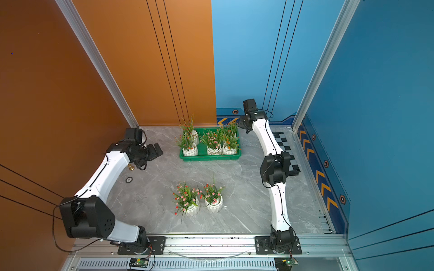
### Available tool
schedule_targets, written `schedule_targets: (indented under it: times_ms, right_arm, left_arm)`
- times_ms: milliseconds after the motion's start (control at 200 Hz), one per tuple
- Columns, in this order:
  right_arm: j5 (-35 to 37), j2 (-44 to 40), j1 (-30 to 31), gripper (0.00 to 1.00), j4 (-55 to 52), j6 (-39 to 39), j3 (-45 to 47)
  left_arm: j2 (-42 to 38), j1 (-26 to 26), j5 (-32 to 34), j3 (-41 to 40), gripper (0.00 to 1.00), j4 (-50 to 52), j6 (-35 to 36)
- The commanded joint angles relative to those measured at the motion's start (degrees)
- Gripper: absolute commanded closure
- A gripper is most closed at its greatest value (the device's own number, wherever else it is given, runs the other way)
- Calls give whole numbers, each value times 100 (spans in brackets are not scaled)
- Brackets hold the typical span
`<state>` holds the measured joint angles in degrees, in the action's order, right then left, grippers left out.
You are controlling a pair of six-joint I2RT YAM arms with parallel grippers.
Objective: Put the potted gypsophila into the storage box
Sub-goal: Place the baby's breath potted plant at the storage box, then pick up the baby's breath potted plant from the center of the board.
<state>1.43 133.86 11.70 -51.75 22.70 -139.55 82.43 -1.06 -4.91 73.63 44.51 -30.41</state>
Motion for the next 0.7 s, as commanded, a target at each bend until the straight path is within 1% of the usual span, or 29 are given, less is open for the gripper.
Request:
schedule_targets:
  times_ms: [0, 95, 140, 175, 255, 295, 315, 390, 405, 556, 586, 696]
  right_arm:
    - [146, -416, -19, 72, -2, -207, 409]
    - [156, -746, -19, 68, -2, -286, 837]
    - [157, -911, -17, 65, 3, -322, 1049]
    - [163, -1040, -8, 60, 3, -347, 1223]
    - [184, -1361, -1, 43, 29, -392, 1663]
    - [193, -1460, 10, 33, 54, -411, 1911]
    - [192, -1674, 12, 27, 72, -422, 2033]
    - [209, -2012, 7, 1, 166, -416, 2548]
    - [209, -2079, 7, 0, 189, -423, 2641]
    - [254, -2749, 12, 0, 371, -408, 3615]
    - [268, -2879, 12, 0, 428, -406, 3940]
    - [271, -3334, 2, 0, 602, -360, 4669]
  left_arm:
    - [-342, 28, -101, -333, 2, 129, -68]
    - [-600, 51, -149, -649, 2, 166, -122]
    - [-732, 70, -168, -788, 2, 206, -132]
    - [-838, 83, -151, -897, 2, 255, -138]
    - [-1089, 125, -143, -1121, 2, 365, -145]
    - [-1225, 156, -149, -1239, 2, 403, -166]
    - [-1295, 173, -154, -1301, 2, 429, -182]
    - [-1550, 243, -177, -1421, 2, 517, -226]
    - [-1605, 258, -166, -1604, 2, 538, -239]
    - [-2068, 414, -168, -2038, 2, 670, -414]
    - [-2153, 466, -179, -2135, 2, 671, -491]
    - [-2398, 752, -134, -2478, 2, 669, -712]
